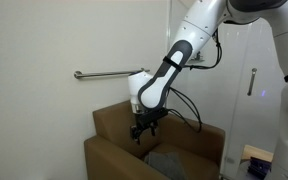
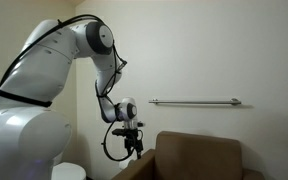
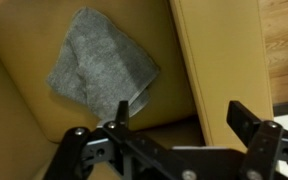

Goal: Put the towel on the left arm of the couch

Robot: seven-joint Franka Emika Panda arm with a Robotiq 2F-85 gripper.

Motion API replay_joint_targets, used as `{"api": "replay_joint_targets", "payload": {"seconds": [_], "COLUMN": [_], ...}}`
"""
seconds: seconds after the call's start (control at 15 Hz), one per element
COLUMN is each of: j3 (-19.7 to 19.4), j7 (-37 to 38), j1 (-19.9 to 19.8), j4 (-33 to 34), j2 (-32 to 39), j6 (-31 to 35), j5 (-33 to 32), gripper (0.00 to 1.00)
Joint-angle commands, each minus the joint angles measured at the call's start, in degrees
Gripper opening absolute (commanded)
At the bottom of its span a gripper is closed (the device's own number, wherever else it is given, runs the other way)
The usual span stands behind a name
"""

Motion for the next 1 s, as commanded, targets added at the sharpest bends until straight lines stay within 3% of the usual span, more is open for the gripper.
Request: {"api": "replay_joint_targets", "payload": {"seconds": [0.0,0.27,0.53,0.73,0.93], "j3": [-3.8,-8.0,-10.7,-11.3,-12.2], "j7": [-5.3,-14.1,-21.5,-22.3,-20.6], "j1": [-1.8,-6.3,-10.5,-11.5,-10.5], "j4": [-3.9,-4.3,0.2,3.3,2.1], "j2": [-3.5,-3.7,-0.4,1.8,1.1], "j6": [7.7,11.7,12.0,10.3,10.7], "j5": [-0.2,2.0,2.6,3.7,4.0], "gripper": [1.0,1.0,1.0,1.0,1.0]}}
